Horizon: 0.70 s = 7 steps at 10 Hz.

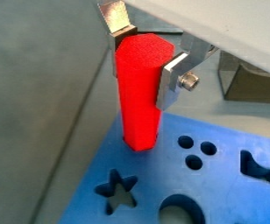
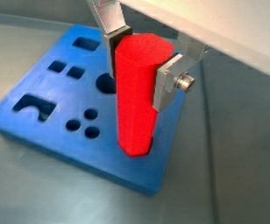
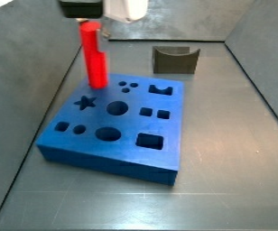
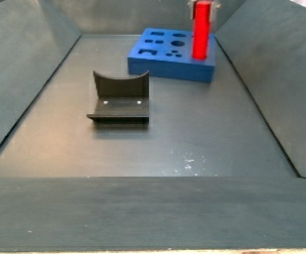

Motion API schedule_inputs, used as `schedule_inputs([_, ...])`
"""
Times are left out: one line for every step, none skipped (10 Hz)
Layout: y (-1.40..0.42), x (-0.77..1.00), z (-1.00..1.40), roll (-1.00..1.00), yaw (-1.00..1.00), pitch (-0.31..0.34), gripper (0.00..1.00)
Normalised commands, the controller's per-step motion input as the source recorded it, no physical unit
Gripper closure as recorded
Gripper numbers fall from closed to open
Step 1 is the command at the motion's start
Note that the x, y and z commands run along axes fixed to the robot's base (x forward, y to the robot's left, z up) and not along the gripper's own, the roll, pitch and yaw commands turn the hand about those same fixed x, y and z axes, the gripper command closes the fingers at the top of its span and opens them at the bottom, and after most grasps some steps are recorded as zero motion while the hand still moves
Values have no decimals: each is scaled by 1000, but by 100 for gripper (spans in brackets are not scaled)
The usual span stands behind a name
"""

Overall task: Pick up the hexagon object. Move up. Place the hexagon object on the fixture. Regrasp the hexagon object. Move to above the board. Insert the hexagon object.
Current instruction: Insert the hexagon object.

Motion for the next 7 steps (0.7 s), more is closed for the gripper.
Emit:
schedule_inputs([203,100,-151,-77,-6,-209,100])
schedule_inputs([17,0,0,-4,0,0,100])
schedule_inputs([0,-51,-300,103,0,-86,100])
schedule_inputs([-40,-423,-583,131,-129,-324,100])
schedule_inputs([0,-414,-557,149,-100,-331,100])
schedule_inputs([-3,-437,-583,139,-97,-324,100])
schedule_inputs([0,-251,-643,93,-126,-303,100])
